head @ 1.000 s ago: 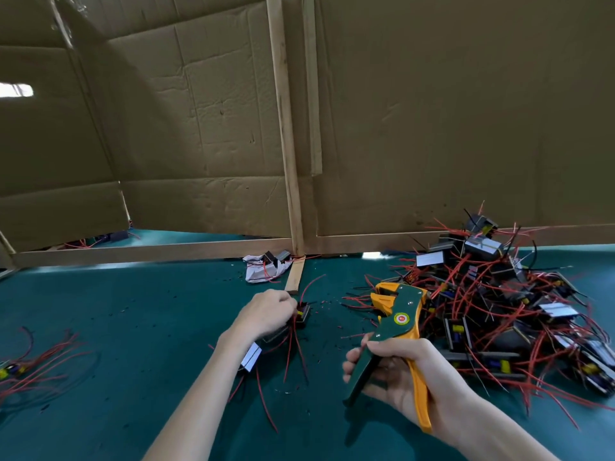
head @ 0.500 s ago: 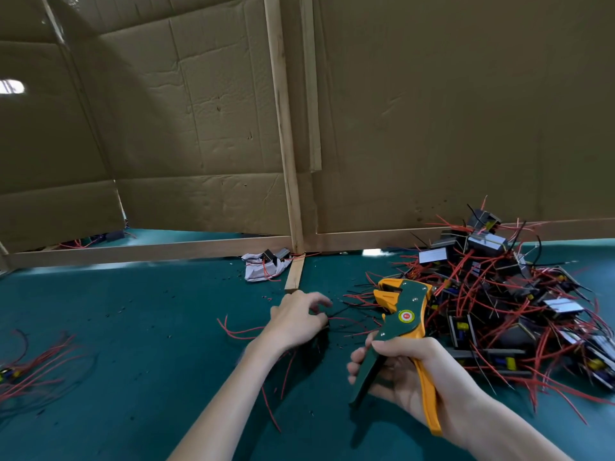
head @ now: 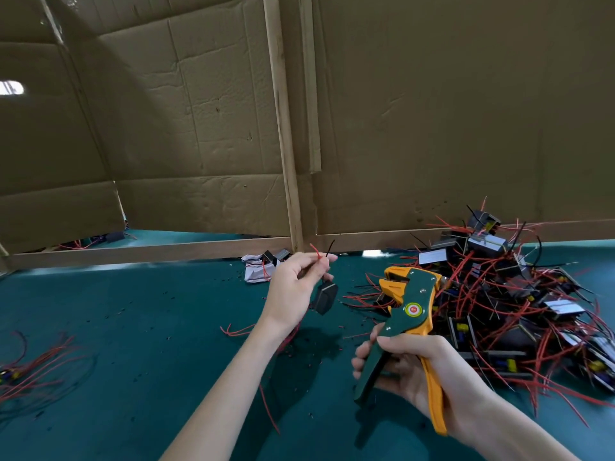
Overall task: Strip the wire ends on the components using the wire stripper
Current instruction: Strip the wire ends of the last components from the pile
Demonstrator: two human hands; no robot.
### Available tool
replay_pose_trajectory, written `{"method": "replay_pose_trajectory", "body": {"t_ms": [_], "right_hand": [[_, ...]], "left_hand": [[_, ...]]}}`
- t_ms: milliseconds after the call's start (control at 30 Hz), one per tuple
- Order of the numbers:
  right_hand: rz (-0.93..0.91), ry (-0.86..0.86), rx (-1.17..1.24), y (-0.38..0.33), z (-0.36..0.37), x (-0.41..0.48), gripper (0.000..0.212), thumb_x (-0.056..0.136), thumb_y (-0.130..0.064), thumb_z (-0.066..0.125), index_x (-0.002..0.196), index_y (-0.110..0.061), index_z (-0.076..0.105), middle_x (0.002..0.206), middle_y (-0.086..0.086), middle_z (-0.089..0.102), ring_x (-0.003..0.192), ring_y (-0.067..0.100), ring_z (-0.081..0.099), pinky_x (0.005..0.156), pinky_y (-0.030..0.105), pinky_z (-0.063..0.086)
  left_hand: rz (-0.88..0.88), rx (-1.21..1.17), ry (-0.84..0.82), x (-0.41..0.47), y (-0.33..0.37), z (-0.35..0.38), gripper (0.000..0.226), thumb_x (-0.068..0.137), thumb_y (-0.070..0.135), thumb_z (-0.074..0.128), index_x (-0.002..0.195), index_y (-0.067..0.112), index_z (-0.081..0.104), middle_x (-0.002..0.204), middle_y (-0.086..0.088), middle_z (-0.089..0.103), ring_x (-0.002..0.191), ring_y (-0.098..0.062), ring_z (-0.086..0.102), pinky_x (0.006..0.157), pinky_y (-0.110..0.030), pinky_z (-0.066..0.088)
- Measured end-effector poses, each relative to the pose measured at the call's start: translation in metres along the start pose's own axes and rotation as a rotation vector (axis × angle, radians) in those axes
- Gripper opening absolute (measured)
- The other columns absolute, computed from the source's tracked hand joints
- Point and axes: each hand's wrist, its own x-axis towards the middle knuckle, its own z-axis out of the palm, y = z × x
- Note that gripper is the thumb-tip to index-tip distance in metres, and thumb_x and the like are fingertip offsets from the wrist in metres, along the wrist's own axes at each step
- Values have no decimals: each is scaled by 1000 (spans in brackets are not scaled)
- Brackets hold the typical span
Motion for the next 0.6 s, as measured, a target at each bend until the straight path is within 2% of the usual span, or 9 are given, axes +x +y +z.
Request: {"method": "replay_pose_trajectory", "body": {"t_ms": [100, 233, 400, 600], "right_hand": [[-22, -35, -36, 1, -1, 1, 30, 64, -2, 72, 93, 3, 63, 86, 30, 66, 79, 43, 68, 68, 46, 59], [-51, -115, -91, 0, -2, 2, 27, 56, -9, 80, 81, -3, 73, 86, 28, 66, 81, 45, 68, 72, 48, 57], [-81, -202, -159, -3, -4, 2, 42, 53, -15, 91, 85, -1, 70, 85, 29, 64, 80, 45, 66, 74, 50, 56], [-98, -234, -221, -5, -5, 0, 43, 54, -20, 92, 85, -1, 68, 81, 29, 64, 76, 43, 66, 75, 52, 55]], "left_hand": [[17, -73, 1, 1, 15, -3, 18, 92, 7, 61, 95, 21, 71, 70, 8, 70, 69, 0, 65, 66, -8, 45], [30, -66, -64, 0, 31, -6, 8, 88, 12, 67, 87, 18, 72, 66, 12, 65, 61, -2, 55, 64, -13, 46], [59, -9, -213, -4, 45, -10, 6, 85, 12, 71, 80, 15, 72, 58, 18, 62, 51, 5, 51, 53, -4, 36], [43, 7, -297, -4, 48, -8, 9, 86, 12, 70, 80, 19, 72, 66, 16, 67, 61, 6, 55, 60, -7, 41]]}}
